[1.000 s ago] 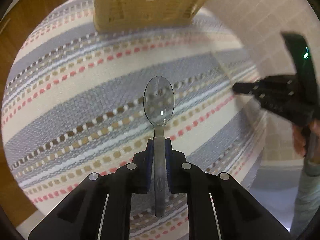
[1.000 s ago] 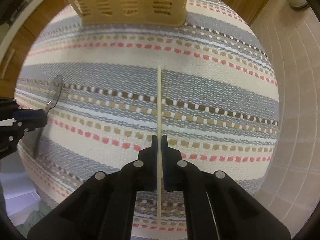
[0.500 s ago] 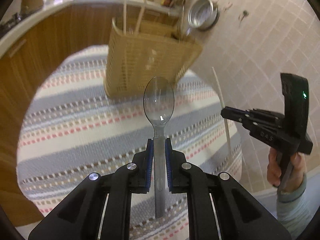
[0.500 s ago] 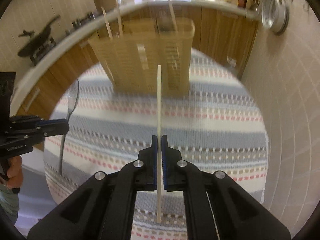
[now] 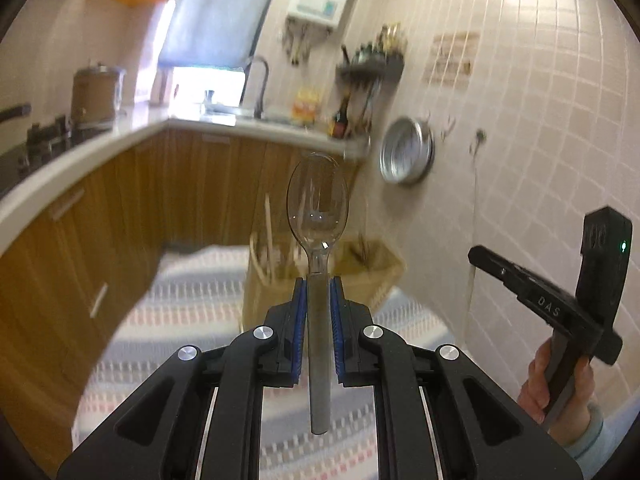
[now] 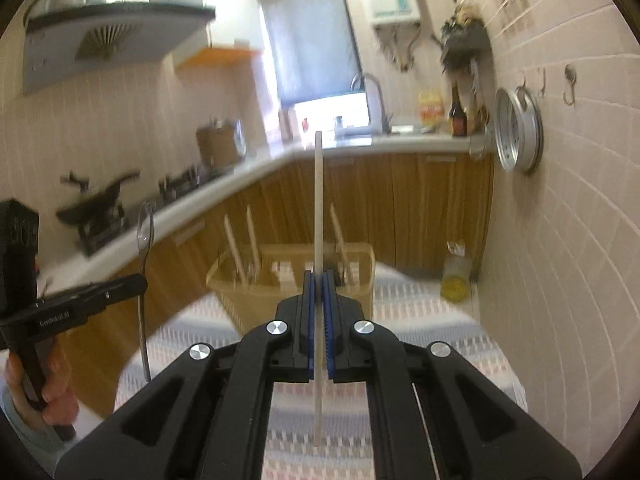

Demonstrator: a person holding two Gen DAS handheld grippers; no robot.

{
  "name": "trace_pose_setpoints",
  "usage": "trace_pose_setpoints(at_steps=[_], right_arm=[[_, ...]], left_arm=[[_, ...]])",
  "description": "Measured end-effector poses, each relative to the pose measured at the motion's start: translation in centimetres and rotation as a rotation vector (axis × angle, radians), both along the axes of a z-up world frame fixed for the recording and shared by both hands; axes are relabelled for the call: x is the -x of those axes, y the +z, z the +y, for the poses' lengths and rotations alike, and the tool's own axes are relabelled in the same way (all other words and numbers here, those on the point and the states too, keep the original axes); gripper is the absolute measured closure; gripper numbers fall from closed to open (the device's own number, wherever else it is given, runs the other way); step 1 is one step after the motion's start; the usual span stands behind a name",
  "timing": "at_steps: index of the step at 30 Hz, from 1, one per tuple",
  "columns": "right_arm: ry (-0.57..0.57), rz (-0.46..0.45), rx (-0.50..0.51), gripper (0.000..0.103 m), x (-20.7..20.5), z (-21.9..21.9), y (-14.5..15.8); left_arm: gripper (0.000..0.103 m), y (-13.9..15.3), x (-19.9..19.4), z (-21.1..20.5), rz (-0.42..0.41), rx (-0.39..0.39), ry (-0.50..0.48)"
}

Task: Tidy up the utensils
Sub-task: 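Lift spoon and chopstick into the beige caddy and open both tools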

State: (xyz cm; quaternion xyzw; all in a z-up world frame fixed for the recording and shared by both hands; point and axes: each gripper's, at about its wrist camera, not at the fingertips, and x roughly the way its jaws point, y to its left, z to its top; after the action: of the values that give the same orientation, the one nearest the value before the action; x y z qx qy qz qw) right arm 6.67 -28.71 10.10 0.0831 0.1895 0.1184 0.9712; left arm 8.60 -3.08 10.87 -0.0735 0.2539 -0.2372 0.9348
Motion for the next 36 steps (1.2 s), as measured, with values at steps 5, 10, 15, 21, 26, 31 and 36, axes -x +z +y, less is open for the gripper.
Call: trace_pose_setpoints(at_steps=[5,10,15,21,26,31,36], right_arm=[[-0.03,-0.081,-0.005,0.1,-2.2,-0.1,1.2],[-0.069,-0.144,0.0,0.1,-4.1,-0.1,1.5],[-0.081,-0.144,-0.017,0.1,-6.5,-0.5,1.0],[-0.106,-0.143,-0.046,0.1,-8.6,-1.3,0.9],[-0.124,-0.155,-0.056,0.1,-9.4,-1.4,1.1],[-0.144,-0.173,-0.022,0.1,-9.7,-0.6,0.5],[-0.16,-0.176,-0.011,0.1,-10.0,-0.2,-0.8]], left_arm=[[0.094,1.2,-2.4,-1.1,-0.067,0.057,0.017],[0.093,1.8,-3.9,-2.2,-0.149,0.068,0.029],[0.093,1.5,-5.2,-3.2,-0.178,0.051,0.032],[0.093,1.3,-6.5,-3.5,-0.169,0.043,0.028],[0.093,0.7,-7.6,-3.3,-0.156,0.047,0.039],[0.093,0.1,-8.9,-3.1,-0.162,0.06,0.057],[0.093,-0.8,-9.0,-3.6,-0.212,0.042,0.074]])
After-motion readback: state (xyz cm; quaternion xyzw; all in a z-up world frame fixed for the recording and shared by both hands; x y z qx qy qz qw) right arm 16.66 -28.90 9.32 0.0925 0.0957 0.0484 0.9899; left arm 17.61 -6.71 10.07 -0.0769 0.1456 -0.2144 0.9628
